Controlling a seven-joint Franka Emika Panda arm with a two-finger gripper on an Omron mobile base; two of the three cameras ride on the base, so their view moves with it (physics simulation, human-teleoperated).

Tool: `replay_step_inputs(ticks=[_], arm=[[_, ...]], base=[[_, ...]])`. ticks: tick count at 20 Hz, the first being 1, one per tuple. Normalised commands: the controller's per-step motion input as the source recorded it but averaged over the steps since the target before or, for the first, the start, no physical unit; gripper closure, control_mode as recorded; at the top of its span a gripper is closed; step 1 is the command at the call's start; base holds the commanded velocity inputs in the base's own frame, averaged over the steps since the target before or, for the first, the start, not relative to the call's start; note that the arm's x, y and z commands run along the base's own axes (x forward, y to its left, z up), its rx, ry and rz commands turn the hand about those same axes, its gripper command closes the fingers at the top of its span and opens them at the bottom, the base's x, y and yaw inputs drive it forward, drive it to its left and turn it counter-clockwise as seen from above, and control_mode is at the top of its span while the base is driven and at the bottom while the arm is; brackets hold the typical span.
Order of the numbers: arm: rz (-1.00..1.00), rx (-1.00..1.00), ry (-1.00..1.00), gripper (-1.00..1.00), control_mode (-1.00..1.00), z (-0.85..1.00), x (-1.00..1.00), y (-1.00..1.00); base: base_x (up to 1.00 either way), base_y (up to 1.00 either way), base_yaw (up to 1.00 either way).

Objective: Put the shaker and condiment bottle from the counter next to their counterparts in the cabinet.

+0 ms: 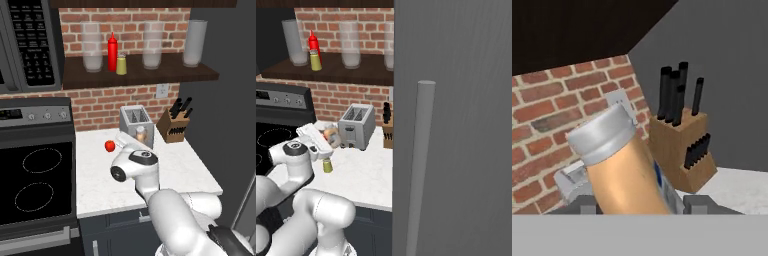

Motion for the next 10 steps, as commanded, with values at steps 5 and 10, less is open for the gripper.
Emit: replay_step_inputs(ticks=[5, 10], arm=[[0.41, 0.02, -0.16, 1.00, -1.00, 0.12, 0.00, -0.11], [0.39, 0.01, -0.15, 1.00, -1.00, 0.11, 0.00, -0.17]], base=[[0.00, 0.00, 0.00], [0.00, 0.00, 0.00]])
